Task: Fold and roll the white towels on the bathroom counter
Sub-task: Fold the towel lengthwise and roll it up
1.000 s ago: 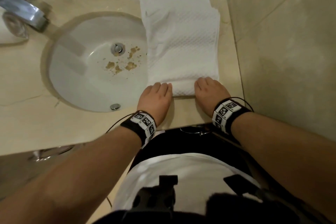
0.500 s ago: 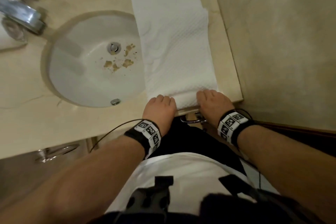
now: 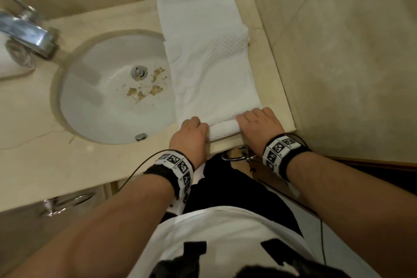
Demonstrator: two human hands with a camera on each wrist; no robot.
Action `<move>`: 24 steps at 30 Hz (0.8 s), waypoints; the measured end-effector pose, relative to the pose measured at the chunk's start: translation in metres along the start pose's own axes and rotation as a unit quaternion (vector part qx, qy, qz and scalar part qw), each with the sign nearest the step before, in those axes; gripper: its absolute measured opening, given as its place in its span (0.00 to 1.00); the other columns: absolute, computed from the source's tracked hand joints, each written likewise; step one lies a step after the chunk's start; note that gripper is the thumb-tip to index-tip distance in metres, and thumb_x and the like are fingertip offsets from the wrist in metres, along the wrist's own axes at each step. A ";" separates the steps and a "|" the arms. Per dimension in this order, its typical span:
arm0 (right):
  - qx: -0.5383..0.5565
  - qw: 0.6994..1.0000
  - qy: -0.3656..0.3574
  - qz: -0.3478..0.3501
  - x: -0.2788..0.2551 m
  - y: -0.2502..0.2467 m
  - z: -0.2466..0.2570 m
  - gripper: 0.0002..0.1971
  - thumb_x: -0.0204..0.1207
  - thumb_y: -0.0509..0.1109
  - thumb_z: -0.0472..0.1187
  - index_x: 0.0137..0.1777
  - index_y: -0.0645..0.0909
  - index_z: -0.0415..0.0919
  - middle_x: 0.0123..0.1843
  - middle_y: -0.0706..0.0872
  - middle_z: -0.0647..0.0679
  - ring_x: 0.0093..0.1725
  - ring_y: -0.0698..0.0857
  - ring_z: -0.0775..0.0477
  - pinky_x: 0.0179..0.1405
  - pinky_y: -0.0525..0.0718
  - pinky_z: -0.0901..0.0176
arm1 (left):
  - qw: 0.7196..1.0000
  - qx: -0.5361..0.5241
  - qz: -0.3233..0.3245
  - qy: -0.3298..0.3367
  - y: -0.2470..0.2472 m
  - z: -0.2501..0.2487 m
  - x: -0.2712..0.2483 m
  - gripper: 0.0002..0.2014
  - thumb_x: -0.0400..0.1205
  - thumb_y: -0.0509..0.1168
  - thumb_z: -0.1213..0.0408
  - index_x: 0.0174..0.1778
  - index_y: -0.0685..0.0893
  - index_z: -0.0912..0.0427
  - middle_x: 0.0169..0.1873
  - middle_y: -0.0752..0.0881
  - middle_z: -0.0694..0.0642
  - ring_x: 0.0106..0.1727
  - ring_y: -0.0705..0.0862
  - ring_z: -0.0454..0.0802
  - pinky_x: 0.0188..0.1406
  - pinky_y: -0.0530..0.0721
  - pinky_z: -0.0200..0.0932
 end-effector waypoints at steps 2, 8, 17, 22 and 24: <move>0.016 1.000 -0.004 0.012 0.005 -0.006 -0.005 0.18 0.64 0.67 0.33 0.55 0.80 0.43 0.46 0.85 0.47 0.49 0.81 0.39 0.52 0.71 0.46 | 0.999 -0.031 -0.003 -0.020 -0.004 0.006 0.009 0.14 0.81 0.68 0.66 0.64 0.82 0.56 0.59 0.80 0.55 0.63 0.77 0.58 0.50 0.81 0.51; 0.034 0.998 0.042 -0.017 0.011 -0.002 -0.004 0.17 0.60 0.74 0.33 0.50 0.83 0.41 0.50 0.81 0.43 0.44 0.81 0.39 0.44 0.74 0.49 | 0.999 0.007 -0.045 -0.028 -0.013 0.013 0.017 0.10 0.84 0.66 0.58 0.59 0.86 0.46 0.56 0.83 0.49 0.61 0.77 0.57 0.56 0.70 0.53; 0.051 0.997 0.055 0.021 0.033 -0.013 -0.013 0.18 0.65 0.69 0.31 0.54 0.76 0.46 0.49 0.80 0.49 0.51 0.80 0.42 0.48 0.70 0.50 | 0.995 -0.031 -0.053 -0.078 -0.023 0.022 0.035 0.11 0.85 0.66 0.53 0.63 0.86 0.43 0.57 0.78 0.50 0.63 0.73 0.56 0.63 0.67 0.53; 0.003 0.999 0.007 -0.037 0.027 -0.008 0.001 0.10 0.61 0.72 0.30 0.42 0.78 0.38 0.43 0.79 0.40 0.35 0.79 0.38 0.25 0.68 0.54 | 0.995 -0.013 -0.035 -0.090 -0.034 0.036 0.042 0.16 0.82 0.68 0.40 0.62 0.83 0.41 0.60 0.77 0.51 0.66 0.72 0.57 0.68 0.67 0.55; 0.005 0.999 -0.004 -0.045 0.022 -0.003 0.003 0.11 0.63 0.73 0.33 0.46 0.80 0.36 0.45 0.79 0.39 0.35 0.80 0.38 0.21 0.71 0.54 | 0.996 -0.002 -0.029 -0.083 -0.035 0.037 0.042 0.17 0.81 0.68 0.38 0.60 0.83 0.42 0.59 0.77 0.51 0.65 0.72 0.57 0.67 0.66 0.54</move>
Point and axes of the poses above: each hand's wrist, its own x-axis towards the middle knuckle, its own y-axis out of the palm, z = x × y, the point moved 5 cm from there along x, towards the middle knuckle
